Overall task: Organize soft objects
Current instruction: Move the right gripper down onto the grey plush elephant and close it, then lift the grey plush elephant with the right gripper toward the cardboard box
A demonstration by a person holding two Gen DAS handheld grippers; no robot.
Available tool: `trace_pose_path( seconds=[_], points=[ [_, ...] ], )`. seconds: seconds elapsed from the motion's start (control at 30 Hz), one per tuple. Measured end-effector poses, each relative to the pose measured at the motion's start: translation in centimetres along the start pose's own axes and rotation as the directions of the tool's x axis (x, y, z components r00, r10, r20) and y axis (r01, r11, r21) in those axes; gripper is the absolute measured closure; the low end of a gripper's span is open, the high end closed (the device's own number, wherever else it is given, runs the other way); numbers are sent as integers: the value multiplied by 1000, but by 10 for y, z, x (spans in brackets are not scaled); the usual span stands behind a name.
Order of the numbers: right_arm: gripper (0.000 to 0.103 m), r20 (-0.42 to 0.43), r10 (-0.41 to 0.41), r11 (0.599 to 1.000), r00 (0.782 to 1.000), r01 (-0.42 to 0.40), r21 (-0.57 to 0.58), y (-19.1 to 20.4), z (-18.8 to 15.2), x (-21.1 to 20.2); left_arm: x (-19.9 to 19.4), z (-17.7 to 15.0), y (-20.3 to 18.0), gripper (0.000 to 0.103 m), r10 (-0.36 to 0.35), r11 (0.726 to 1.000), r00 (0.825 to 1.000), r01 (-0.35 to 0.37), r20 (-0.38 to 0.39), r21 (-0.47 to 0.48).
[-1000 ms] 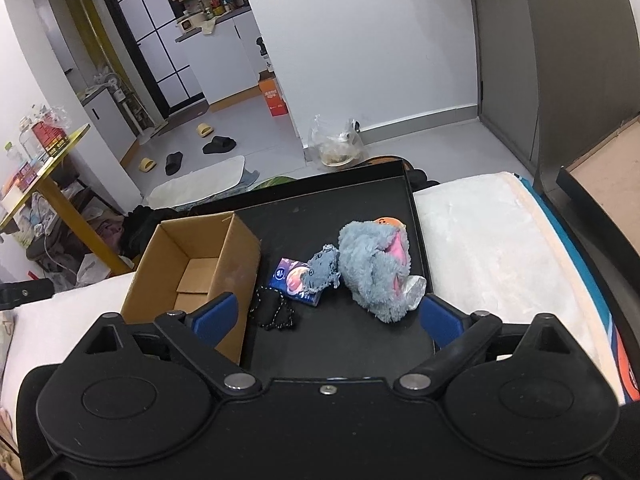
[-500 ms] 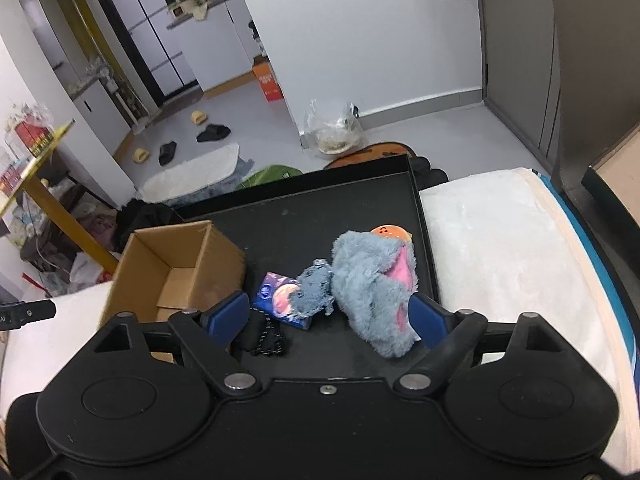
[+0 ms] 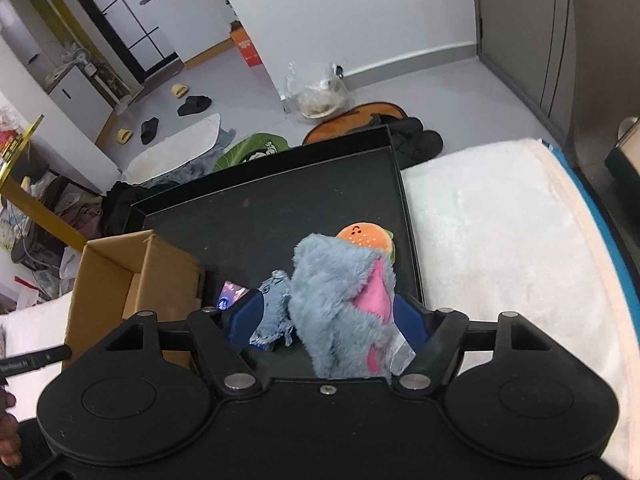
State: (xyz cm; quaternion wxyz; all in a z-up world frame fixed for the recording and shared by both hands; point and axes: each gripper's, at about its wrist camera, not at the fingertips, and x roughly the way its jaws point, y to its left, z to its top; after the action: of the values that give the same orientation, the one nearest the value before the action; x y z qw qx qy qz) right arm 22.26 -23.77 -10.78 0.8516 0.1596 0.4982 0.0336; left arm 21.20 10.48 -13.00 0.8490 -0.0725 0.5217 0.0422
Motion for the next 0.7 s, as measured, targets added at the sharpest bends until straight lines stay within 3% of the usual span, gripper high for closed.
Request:
trace_pose_path(
  seconds=[0.23, 0.33, 0.5, 0.6, 0.7],
  points=[
    [38, -48, 10, 997, 999, -6, 81, -18, -3, 26, 15, -1, 0, 52, 21, 999, 1000, -22, -18, -50],
    [38, -65, 17, 994, 998, -10, 105, -20, -3, 33, 21, -2, 1, 62, 31, 998, 999, -33, -33, -60],
    [37, -55, -17, 997, 998, 21, 73, -18, -4, 39, 28, -4, 0, 89, 44, 997, 997, -49, -69, -58],
    [38, -55, -28, 998, 998, 31, 52, -17, -5, 43, 28, -4, -4, 90, 57, 998, 996, -59, -70, -34],
    [52, -49, -29, 1000, 998, 30, 9, -14, -8, 42, 26, -7, -8, 91, 72, 997, 995, -74, -69, -18]
  ],
)
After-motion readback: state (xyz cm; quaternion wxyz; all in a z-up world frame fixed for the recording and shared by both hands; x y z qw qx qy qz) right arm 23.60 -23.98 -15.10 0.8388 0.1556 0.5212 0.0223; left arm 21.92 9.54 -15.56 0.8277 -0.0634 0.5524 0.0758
